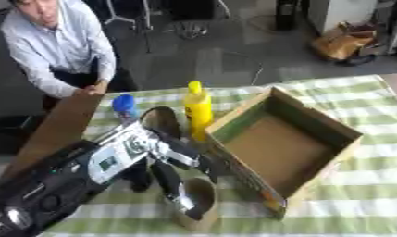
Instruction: Pick up objects on the table and place them in the box.
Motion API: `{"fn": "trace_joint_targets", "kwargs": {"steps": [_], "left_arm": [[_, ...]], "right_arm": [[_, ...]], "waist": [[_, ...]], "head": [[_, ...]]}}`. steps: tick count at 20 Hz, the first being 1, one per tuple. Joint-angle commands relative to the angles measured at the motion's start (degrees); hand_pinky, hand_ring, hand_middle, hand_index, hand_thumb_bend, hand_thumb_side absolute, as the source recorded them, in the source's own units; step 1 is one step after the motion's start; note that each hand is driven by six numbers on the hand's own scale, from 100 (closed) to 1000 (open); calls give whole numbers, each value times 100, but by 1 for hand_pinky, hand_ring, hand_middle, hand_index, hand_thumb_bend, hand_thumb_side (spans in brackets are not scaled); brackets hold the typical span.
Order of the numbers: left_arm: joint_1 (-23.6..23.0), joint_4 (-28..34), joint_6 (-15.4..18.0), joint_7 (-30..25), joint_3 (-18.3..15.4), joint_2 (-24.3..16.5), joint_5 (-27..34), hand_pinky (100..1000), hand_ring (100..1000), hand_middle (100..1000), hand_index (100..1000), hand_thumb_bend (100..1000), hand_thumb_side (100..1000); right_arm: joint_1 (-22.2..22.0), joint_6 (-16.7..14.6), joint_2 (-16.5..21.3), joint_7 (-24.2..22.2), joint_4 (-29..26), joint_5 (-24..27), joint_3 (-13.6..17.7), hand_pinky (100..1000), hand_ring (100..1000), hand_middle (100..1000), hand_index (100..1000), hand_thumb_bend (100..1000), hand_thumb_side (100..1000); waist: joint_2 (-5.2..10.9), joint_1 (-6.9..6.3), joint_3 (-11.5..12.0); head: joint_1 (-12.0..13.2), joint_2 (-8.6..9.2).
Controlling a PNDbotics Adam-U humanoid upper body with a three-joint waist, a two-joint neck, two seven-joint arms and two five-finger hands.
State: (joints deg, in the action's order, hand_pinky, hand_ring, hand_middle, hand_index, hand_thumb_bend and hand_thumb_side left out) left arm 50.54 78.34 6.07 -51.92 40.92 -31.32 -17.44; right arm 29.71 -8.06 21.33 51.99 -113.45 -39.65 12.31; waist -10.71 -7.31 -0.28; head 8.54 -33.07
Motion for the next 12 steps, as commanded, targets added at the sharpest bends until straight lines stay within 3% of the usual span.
{"fn": "trace_joint_targets", "kwargs": {"steps": [1,12], "left_arm": [[114,-2,-5,-5,-15,-19,0,1000,1000,1000,1000,761,713],[-12,-235,92,-5,43,152,-105,1000,1000,1000,1000,745,722]], "right_arm": [[70,-19,40,-2,-114,56,-2,856,682,571,547,100,820],[80,-29,38,-2,-114,99,15,856,678,566,543,100,813]], "waist": [[71,34,13],[51,56,-9]], "head": [[37,40],[59,51]]}}
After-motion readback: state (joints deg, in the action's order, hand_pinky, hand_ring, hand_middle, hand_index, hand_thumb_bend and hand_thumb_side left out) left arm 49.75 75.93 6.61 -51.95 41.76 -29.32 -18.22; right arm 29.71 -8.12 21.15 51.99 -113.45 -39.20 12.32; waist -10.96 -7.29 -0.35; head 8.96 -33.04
